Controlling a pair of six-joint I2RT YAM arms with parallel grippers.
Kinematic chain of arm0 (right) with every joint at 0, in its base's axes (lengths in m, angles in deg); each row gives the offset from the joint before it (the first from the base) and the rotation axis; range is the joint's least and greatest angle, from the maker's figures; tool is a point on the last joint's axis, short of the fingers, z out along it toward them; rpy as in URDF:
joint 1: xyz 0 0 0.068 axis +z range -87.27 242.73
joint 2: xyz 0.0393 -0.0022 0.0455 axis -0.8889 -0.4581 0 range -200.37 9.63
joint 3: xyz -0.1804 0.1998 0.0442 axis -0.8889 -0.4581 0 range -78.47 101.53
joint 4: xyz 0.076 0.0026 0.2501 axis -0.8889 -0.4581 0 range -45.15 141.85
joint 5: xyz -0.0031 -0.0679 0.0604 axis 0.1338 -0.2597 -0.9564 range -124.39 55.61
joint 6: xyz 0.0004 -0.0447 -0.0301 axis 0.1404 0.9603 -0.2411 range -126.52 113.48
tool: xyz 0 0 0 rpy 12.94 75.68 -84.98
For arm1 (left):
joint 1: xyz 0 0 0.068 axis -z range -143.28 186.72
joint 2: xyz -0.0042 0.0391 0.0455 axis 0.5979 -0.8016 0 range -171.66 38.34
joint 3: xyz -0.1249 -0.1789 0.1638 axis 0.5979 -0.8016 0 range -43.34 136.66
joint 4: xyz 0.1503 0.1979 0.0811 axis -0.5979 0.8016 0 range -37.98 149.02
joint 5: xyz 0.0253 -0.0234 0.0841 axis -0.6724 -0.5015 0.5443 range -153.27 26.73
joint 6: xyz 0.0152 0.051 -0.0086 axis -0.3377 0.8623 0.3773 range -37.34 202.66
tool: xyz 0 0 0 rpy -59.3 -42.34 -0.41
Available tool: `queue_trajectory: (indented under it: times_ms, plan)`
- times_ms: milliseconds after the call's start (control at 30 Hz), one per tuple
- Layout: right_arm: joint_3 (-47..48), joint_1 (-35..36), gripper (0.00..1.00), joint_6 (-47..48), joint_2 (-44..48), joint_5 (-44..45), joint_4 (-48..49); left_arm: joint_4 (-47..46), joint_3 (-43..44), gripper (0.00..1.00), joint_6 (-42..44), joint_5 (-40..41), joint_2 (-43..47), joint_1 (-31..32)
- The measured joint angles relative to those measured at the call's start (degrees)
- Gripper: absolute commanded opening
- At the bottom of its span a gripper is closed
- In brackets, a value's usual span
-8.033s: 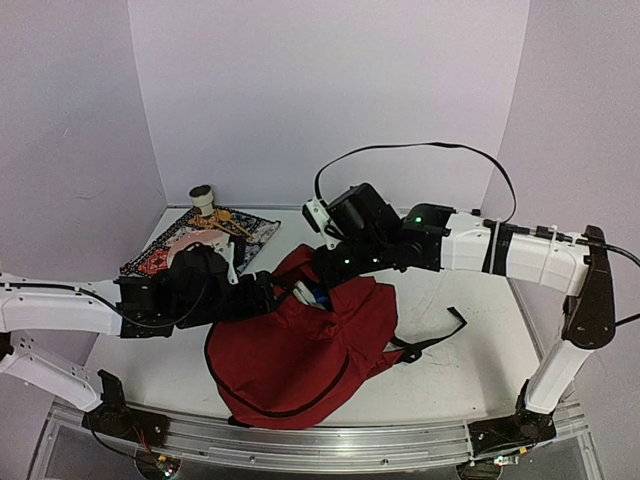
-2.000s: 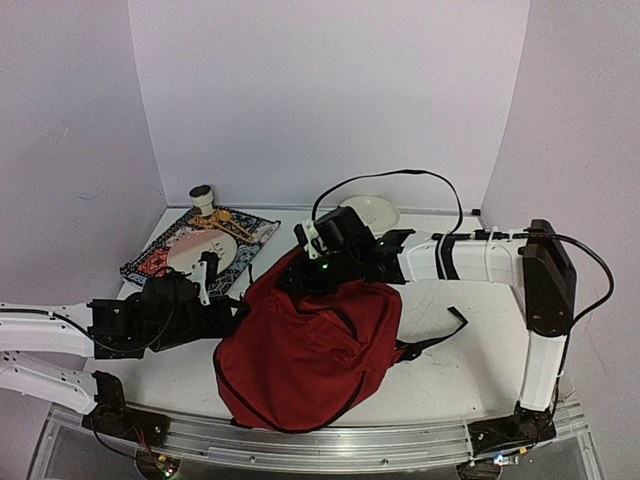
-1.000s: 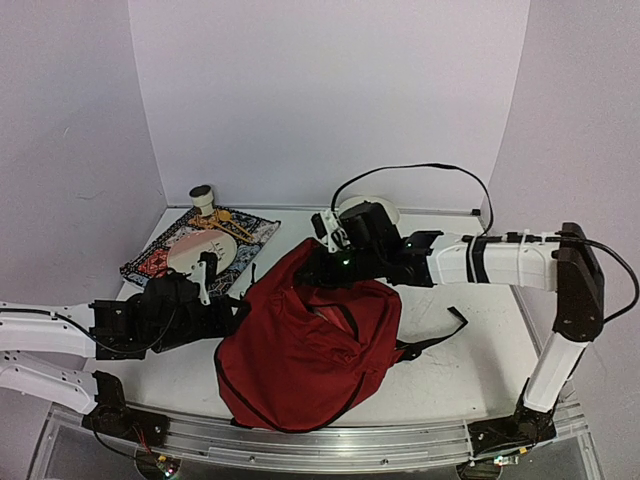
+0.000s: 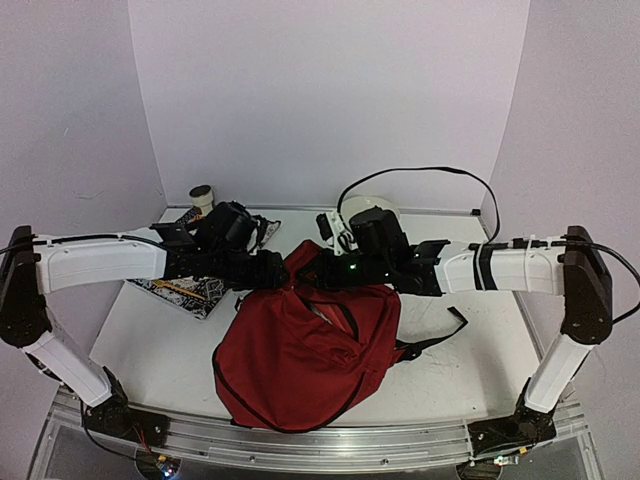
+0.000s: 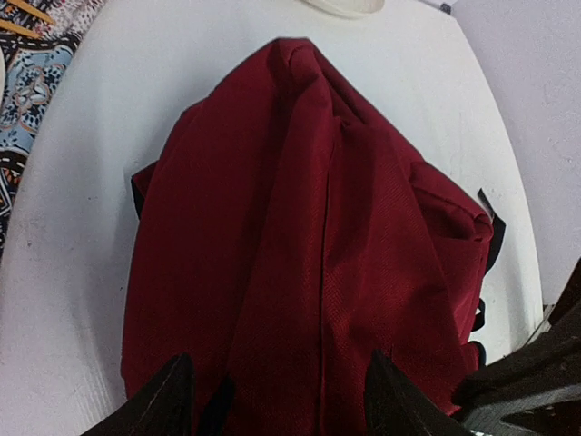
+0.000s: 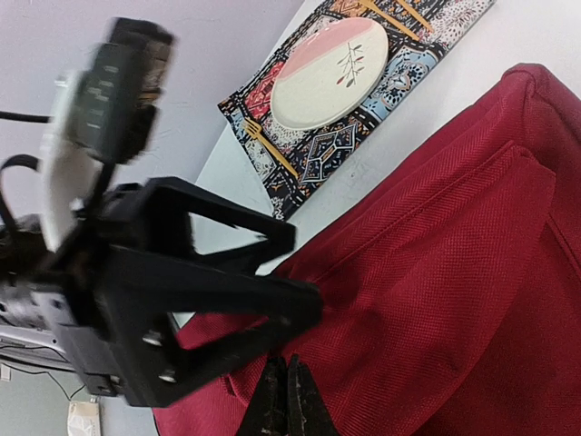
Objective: Pack the student bag
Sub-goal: Hold the lower front pocket of the student bag, then zip the lower front pocket of the student bag.
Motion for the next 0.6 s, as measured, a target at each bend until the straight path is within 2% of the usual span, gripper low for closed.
queue_trajectory:
  times_ms: [133,200,267,367,467,600]
  plan:
    - [0.0,0.0,0.0,0.1,0.0,0.0,0.0,1.4,2.1,0.64,1.6,-3.8,-2.8,-0.5]
    - [0.0,0.0,0.0,0.2,0.0,0.0,0.0,1.6,3.5,0.6,2.3,-5.6,-3.5,-0.7]
    - [0.0,0.0,0.0,0.2,0.0,0.0,0.0,1.6,4.5,0.49,3.1,-7.4,-4.3,-0.9]
    - [0.0,0.0,0.0,0.2,0.0,0.0,0.0,1.6,4.9,0.24,3.7,-9.5,-6.0,-0.9]
    - [0.0,0.0,0.0,0.2,0.0,0.0,0.0,1.5,4.9,0.04,4.4,-10.7,-7.2,-1.0]
    - [-0.7,0.2,0.0,0.3,0.1,0.3,0.1,1.7,5.3,0.0,4.8,-11.8,-7.4,-2.0]
